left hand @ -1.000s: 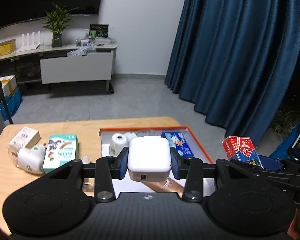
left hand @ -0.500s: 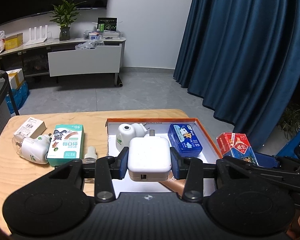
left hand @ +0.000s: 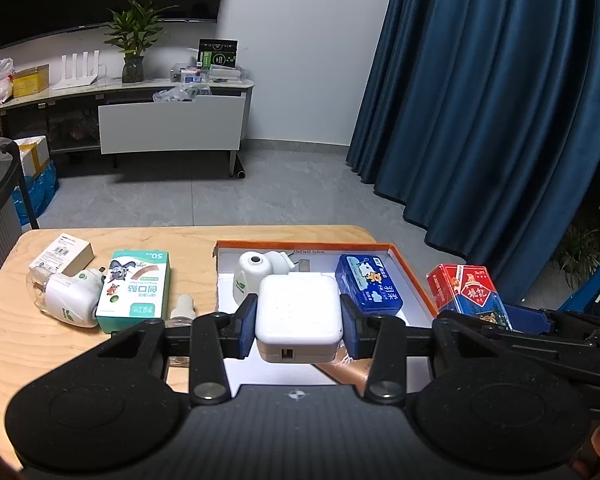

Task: Organize rigid objects
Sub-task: 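Carry the white charger and red card box over the white box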

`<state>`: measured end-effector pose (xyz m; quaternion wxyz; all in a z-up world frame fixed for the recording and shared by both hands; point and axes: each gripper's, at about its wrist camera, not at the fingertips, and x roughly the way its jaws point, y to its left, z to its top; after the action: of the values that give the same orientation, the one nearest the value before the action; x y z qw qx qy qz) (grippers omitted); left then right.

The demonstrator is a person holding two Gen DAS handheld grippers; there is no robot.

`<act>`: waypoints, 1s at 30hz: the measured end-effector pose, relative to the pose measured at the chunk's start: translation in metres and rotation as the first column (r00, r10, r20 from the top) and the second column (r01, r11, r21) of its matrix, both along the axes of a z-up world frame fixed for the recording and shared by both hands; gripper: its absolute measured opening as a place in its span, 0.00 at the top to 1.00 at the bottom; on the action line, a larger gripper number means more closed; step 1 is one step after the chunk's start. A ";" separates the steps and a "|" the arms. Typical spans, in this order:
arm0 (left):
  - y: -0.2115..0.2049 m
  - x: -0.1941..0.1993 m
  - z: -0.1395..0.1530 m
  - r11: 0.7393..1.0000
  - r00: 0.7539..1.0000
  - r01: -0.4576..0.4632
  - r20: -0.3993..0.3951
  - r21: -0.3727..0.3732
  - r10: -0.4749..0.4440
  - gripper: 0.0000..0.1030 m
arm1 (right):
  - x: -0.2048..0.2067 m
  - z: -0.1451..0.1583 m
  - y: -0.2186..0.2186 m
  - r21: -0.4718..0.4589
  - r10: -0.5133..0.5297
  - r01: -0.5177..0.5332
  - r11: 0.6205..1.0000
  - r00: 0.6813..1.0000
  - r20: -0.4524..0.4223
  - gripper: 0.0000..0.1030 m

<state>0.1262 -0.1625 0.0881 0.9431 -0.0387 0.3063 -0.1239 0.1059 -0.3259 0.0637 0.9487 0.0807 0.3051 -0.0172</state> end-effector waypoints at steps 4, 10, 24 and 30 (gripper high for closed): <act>0.000 0.000 0.000 1.000 1.000 -0.001 0.002 -0.003 0.001 0.59 | 0.000 0.001 0.001 -0.001 0.001 -0.001 1.000 1.000 -0.001 0.31; 0.000 -0.002 0.000 1.000 1.000 -0.001 0.003 -0.006 0.001 0.59 | 0.000 0.002 0.001 -0.003 0.002 -0.002 1.000 1.000 0.000 0.31; 0.000 -0.003 0.000 1.000 1.000 0.002 0.001 -0.002 -0.002 0.59 | 0.001 0.002 0.001 -0.002 0.001 -0.001 1.000 1.000 -0.003 0.31; 0.000 -0.003 -0.001 1.000 1.000 0.003 0.001 -0.002 -0.003 0.59 | 0.001 0.002 0.002 -0.005 0.006 -0.006 1.000 1.000 -0.003 0.31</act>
<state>0.1236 -0.1627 0.0870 0.9430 -0.0393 0.3056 -0.1256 0.1067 -0.3240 0.0659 0.9485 0.0774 0.3067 -0.0154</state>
